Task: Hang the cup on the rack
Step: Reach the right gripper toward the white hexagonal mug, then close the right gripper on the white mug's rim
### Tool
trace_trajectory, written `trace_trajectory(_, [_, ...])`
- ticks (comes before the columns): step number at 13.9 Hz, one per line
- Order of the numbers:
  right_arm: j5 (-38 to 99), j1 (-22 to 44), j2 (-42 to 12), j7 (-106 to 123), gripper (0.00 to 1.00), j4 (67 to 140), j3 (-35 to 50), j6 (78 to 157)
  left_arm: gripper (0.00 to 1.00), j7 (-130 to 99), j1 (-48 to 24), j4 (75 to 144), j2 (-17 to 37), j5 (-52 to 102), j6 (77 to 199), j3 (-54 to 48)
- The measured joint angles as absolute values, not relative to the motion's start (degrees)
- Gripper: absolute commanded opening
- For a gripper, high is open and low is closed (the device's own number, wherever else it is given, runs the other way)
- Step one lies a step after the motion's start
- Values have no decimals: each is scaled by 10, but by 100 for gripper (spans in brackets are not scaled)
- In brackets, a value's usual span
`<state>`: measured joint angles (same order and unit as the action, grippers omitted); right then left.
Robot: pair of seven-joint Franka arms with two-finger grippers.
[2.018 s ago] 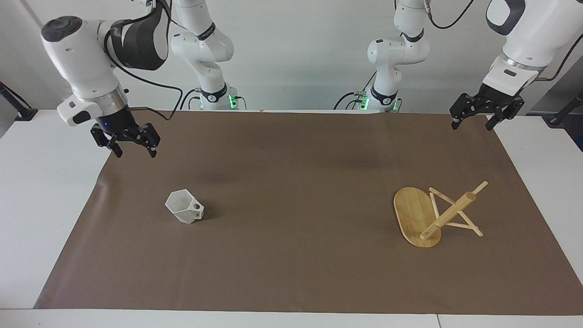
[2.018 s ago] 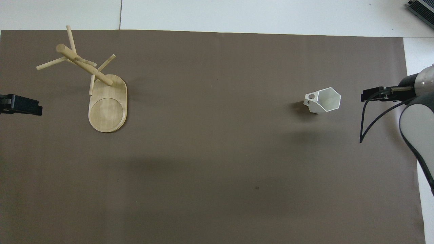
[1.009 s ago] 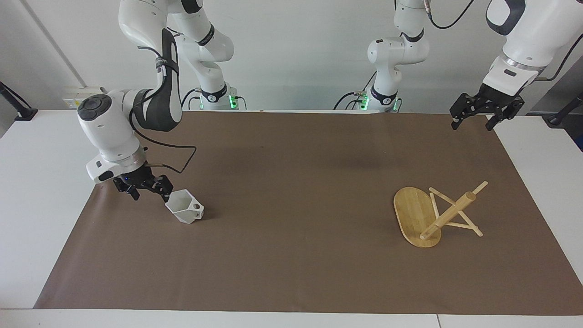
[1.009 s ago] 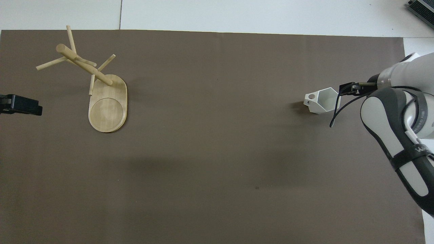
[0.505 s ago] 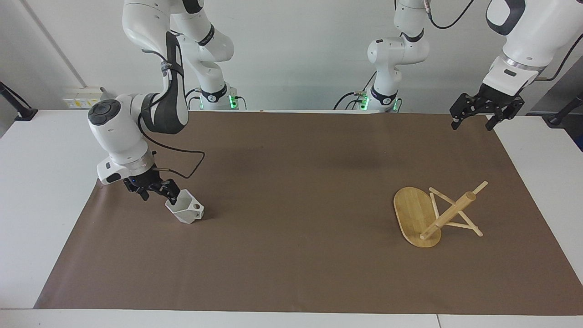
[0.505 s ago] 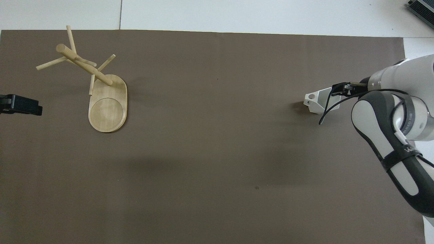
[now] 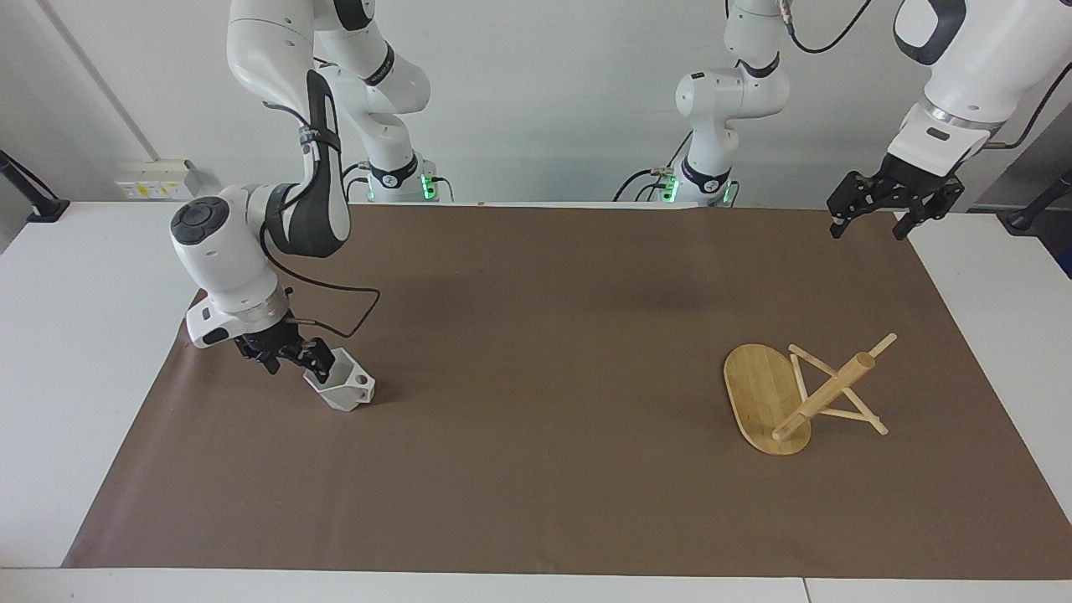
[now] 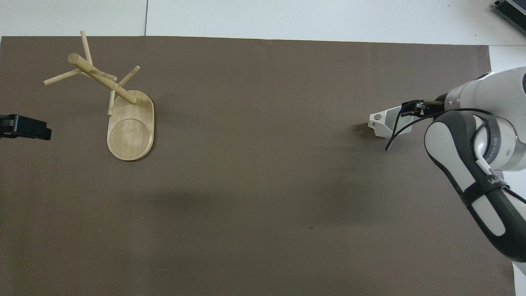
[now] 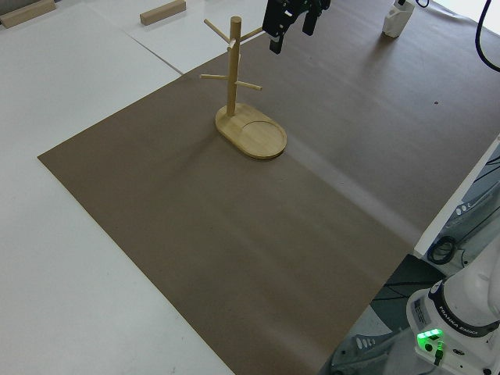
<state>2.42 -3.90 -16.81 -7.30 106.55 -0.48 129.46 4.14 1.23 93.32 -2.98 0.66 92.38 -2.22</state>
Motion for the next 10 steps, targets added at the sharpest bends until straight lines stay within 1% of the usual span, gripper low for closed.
trace_trajectory(2, [24, -39, -168, -73, 85, 1066, -5, 1295, 100, 41, 12, 933, -30, 7, 924, -22])
trace_trajectory(3, [24, -39, -168, -73, 83, 1067, -5, 1295, 100, 41, 12, 933, -30, 7, 924, -22])
trace_trajectory(4, [24, -39, -168, -73, 78, 1067, -5, 1295, 100, 41, 12, 933, -30, 7, 924, -22])
trace_trajectory(7, [25, -39, -168, -74, 58, 1068, 2, 1294, 100, 41, 12, 933, -30, 7, 924, -22])
trace_trajectory(9, [29, -39, -168, -83, 52, 1070, 9, 1292, 100, 41, 12, 933, -30, 7, 924, -22])
trace_trajectory(10, [30, -39, -168, -92, 51, 1071, 14, 1289, 100, 41, 12, 933, -30, 7, 924, -22])
